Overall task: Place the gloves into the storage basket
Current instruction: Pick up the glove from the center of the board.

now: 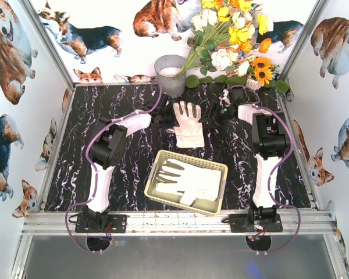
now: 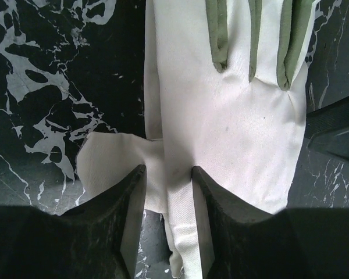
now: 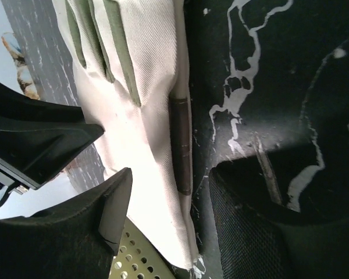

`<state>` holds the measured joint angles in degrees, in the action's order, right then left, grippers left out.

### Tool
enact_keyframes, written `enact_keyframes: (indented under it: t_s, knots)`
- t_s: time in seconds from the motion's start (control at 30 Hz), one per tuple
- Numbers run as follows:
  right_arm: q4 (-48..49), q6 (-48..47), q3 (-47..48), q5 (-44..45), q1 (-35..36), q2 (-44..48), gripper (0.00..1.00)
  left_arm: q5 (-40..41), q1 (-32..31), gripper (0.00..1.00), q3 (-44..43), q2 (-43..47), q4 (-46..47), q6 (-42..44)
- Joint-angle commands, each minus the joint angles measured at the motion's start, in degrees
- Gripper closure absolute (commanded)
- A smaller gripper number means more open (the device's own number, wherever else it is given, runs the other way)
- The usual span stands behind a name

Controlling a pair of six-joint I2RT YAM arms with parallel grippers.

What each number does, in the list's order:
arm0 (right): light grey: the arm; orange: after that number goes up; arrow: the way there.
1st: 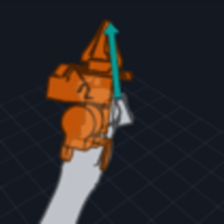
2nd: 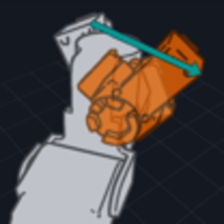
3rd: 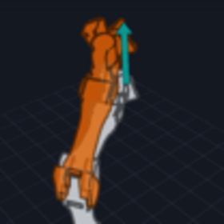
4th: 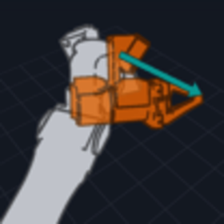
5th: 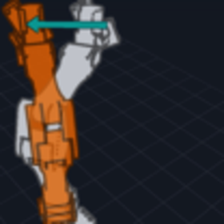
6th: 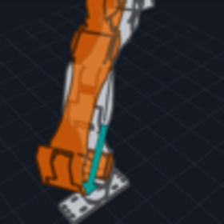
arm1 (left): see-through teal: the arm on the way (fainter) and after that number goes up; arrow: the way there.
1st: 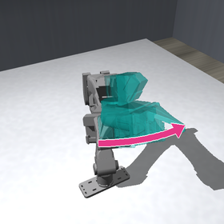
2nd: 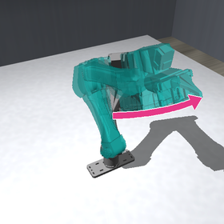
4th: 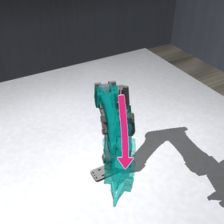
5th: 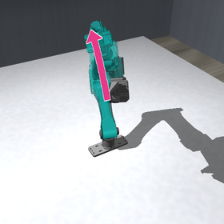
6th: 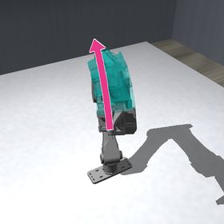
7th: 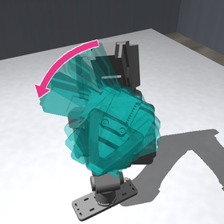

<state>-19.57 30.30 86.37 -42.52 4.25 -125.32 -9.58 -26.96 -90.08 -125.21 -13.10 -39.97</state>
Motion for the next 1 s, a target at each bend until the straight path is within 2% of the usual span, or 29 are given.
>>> enact_keyframes:
  t_s: [0.0, 0.27, 0.5, 0.57, 0.67, 0.83, 0.87, 0.97]
  knots:
    - [-1.49, -0.94, 2.05, -0.73, 1.87, -2.42, 0.43, 0.55, 0.32, 0.7, 1.14, -0.63, -2.0, 1.22]
    - [1.44, 2.03, 2.15, -3.55, 4.97, -4.94, 0.45, 1.14, 0.68, 0.73, 6.3, 0.87, -1.37, 0.58]
    - [4.89, 4.48, 1.94, -5.72, 6.52, -6.53, 0.46, -0.7, 0.68, 0.75, 7.69, 1.24, 1.0, -0.67]
    - [5.36, 4.49, 2.19, -6.33, 6.85, -6.52, 0.49, -1.08, 0.62, 0.75, 7.57, 1.26, 1.26, -0.8]
    - [6.62, 4.82, 2.25, -7.17, 7.16, -5.95, 0.61, -1.43, 0.6, 0.75, 7.73, 1.5, 1.77, -0.98]
    - [7.51, 3.14, 1.11, -4.99, 7.52, -2.33, 0.97, -2.61, 0.72, 0.72, 8.28, 3.14, 3.76, -0.91]
    - [7.2, 2.31, 0.82, -3.97, 7.65, -0.85, 1.0, -2.67, 0.67, 0.71, 8.5, 3.7, 4.09, -0.9]
    - [4.6, -1.59, 0.06, -0.3, 8.3, 2.81, 1.0, -3.27, 0.75, 0.65, 10.58, 6.5, 6.01, -1.16]
